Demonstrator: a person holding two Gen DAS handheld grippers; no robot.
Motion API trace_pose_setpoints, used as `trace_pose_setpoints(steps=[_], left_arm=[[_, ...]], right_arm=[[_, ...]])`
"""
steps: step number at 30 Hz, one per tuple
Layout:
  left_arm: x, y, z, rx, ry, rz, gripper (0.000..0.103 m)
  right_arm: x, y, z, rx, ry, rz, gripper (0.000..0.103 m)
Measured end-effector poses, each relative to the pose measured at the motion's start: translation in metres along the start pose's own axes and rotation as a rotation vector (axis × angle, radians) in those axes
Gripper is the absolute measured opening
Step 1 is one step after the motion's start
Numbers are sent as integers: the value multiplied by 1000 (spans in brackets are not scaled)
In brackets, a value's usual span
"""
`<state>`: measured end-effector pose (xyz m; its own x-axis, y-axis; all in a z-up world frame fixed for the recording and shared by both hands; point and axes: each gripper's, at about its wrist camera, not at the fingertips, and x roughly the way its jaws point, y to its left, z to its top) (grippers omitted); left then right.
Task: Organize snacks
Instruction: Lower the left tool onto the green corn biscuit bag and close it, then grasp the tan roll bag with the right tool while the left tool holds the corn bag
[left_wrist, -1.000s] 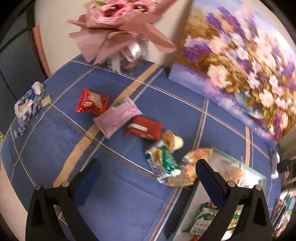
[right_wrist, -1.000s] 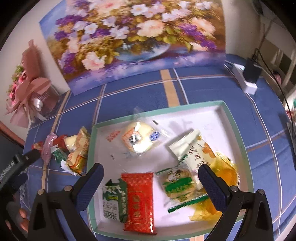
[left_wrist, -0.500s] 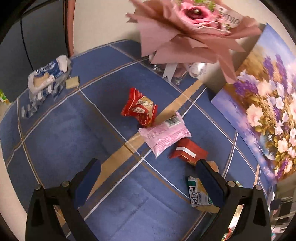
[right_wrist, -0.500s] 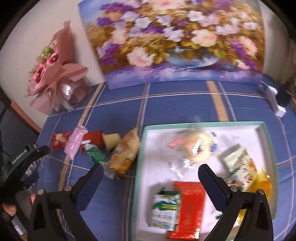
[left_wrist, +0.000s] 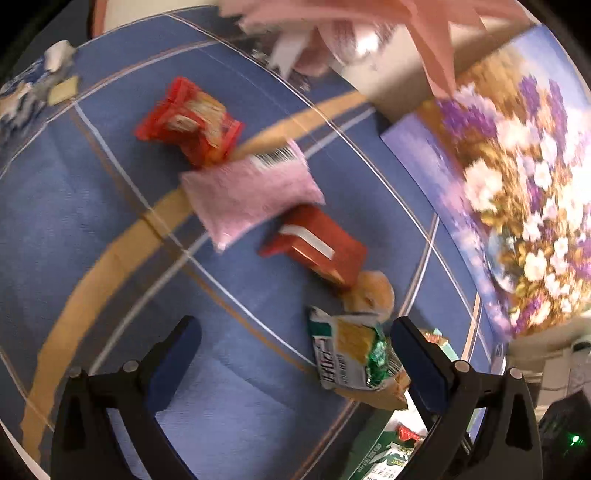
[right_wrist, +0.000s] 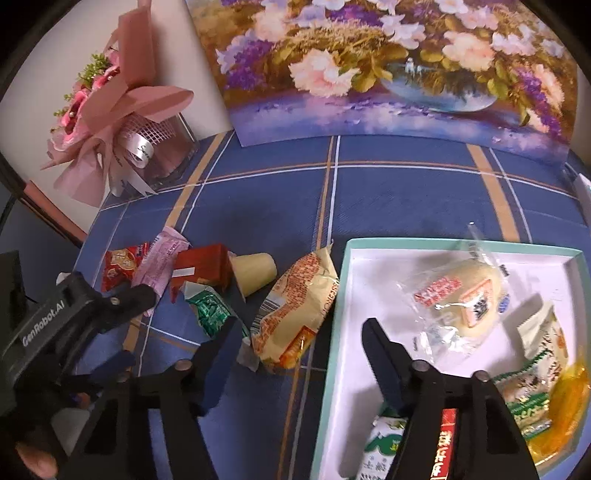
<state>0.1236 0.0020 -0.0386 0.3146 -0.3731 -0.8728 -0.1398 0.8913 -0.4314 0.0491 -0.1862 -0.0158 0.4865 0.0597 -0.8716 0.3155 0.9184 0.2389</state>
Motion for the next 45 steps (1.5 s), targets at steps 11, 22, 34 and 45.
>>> trace_pose_setpoints(steps=[11, 22, 34, 45], left_arm=[[41, -13, -13, -27, 128, -123, 69], [38, -7, -14, -62, 124, -130, 52], [20, 9, -6, -80, 79, 28, 52], [21, 9, -4, -69, 73, 42, 52]], right_arm=[[19, 2, 3, -21, 19, -10, 60], [22, 7, 1, -53, 18, -13, 55], [40, 21, -2, -52, 46, 24, 55], [60, 24, -2, -53, 50, -5, 55]])
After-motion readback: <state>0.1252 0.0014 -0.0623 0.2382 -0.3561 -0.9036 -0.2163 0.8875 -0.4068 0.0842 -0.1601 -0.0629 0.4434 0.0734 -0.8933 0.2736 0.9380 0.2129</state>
